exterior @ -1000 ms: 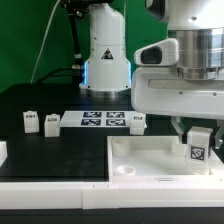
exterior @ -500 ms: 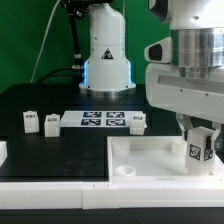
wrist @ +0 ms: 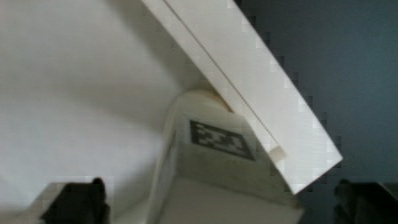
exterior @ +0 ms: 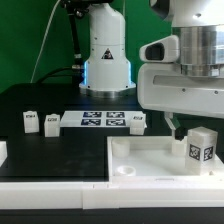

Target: Assemble one leg

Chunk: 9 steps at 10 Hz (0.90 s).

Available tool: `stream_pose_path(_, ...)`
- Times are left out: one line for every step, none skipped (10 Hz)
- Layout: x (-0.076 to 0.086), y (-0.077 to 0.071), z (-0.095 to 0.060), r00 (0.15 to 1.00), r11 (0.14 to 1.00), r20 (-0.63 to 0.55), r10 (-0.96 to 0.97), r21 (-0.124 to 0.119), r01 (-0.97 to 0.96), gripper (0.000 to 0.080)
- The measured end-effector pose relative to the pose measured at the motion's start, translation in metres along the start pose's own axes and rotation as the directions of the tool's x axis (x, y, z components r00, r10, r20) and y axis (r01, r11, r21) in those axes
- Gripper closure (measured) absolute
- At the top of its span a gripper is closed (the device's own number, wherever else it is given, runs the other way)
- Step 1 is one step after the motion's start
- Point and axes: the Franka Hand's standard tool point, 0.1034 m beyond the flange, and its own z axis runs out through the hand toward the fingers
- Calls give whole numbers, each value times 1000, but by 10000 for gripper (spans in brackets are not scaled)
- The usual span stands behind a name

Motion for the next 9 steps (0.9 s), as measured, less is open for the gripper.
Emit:
stream_pose_path(1,1,0,991,991,8,-137,-3,137,151)
stream_pose_path(2,0,1,975,975,19,-221,-4,221,151)
stream_pose_path(2,-1,1,942,942,23,-335,-7,335,151)
stream_pose_path(1,-1,1,910,910,24,-414,-9,414,151)
stream_pose_path(0,-2,2,855,856,26,-517,-9,518,151)
stream_pose_path(-1,0,2,757,757,38,-652,-13,653,151)
stream_pose_path(-1,2,3,702,702,47,-711,-13,712,151)
stream_pose_path(0,2,3,693,693,45,-720,-16,721,177)
stream_pose_path(0,3,3,695,695,45,-718,-16,719,177)
